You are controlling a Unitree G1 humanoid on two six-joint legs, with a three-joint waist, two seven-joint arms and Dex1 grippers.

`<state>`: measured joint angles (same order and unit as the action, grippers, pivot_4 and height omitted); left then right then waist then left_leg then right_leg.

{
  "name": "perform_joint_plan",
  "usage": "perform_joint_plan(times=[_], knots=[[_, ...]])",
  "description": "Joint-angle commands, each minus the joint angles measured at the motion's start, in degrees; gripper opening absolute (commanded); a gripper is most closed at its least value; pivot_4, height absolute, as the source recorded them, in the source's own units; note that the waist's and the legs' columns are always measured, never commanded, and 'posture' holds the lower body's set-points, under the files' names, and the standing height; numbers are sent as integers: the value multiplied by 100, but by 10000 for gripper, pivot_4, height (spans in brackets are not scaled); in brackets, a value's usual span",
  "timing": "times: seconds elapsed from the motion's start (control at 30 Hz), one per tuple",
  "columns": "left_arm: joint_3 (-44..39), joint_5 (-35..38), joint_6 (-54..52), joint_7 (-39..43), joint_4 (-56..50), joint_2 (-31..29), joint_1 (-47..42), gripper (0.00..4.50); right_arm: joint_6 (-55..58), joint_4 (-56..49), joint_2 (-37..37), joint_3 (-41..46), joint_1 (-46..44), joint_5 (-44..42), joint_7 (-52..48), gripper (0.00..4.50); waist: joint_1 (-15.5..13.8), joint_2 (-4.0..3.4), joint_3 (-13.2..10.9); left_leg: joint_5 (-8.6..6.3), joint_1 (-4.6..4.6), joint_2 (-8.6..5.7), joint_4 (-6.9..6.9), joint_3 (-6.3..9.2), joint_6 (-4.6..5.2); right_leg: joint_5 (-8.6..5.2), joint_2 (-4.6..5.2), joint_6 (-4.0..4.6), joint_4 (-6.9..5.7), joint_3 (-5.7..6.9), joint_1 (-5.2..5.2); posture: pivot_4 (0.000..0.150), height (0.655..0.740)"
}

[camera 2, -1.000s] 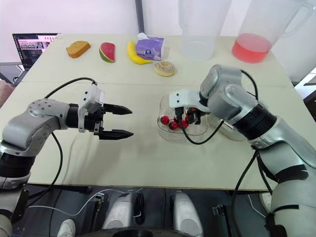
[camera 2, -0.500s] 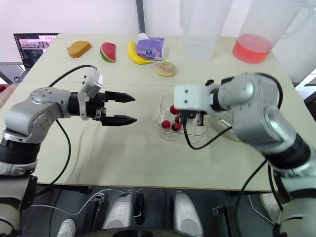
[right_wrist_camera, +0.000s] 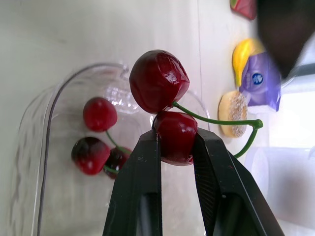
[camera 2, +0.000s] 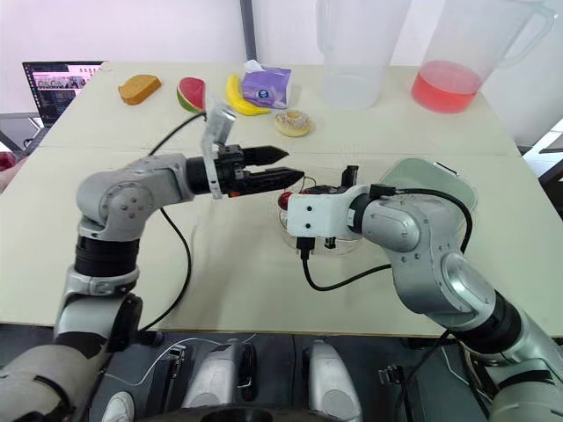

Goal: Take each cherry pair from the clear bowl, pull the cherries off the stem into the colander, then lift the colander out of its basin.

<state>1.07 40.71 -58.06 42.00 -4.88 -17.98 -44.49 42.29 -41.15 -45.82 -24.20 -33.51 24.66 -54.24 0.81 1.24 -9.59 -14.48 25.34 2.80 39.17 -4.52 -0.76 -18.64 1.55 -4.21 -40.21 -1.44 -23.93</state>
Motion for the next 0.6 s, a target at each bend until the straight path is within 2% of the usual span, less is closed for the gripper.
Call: perform_joint_plan(times=[0.03, 0.43, 0.53, 0.6], knots=[[-34, 45, 10, -195, -214, 90, 7, 45000, 24, -67, 46, 100, -169, 133, 29, 4419, -2, 0, 0, 0, 0, 0, 0, 1, 0, 0, 0, 0, 0, 1, 0, 1500, 7400], [-200, 281, -99, -551, 14, 683, 65, 45000, 20, -57, 44, 64, -254, 121, -107, 4419, -9, 0, 0, 0, -2, -5, 0, 3, 0, 0, 0, 0, 1, 2, 6, 1500, 7400], [-243, 337, -156, -632, 11, 741, 75, 36238, 13, -56, 45, 69, -253, 124, -120, 4418, -9, 0, 0, 0, -3, -5, 0, 4, 0, 0, -1, 0, 2, 2, 7, 1500, 7400], [-253, 360, -184, -671, 0, 749, 84, 26329, 12, -49, 52, 70, -263, 121, -128, 4418, -9, 0, 0, 0, -3, -5, 0, 4, 0, 0, 0, 0, 1, 2, 7, 1500, 7400]])
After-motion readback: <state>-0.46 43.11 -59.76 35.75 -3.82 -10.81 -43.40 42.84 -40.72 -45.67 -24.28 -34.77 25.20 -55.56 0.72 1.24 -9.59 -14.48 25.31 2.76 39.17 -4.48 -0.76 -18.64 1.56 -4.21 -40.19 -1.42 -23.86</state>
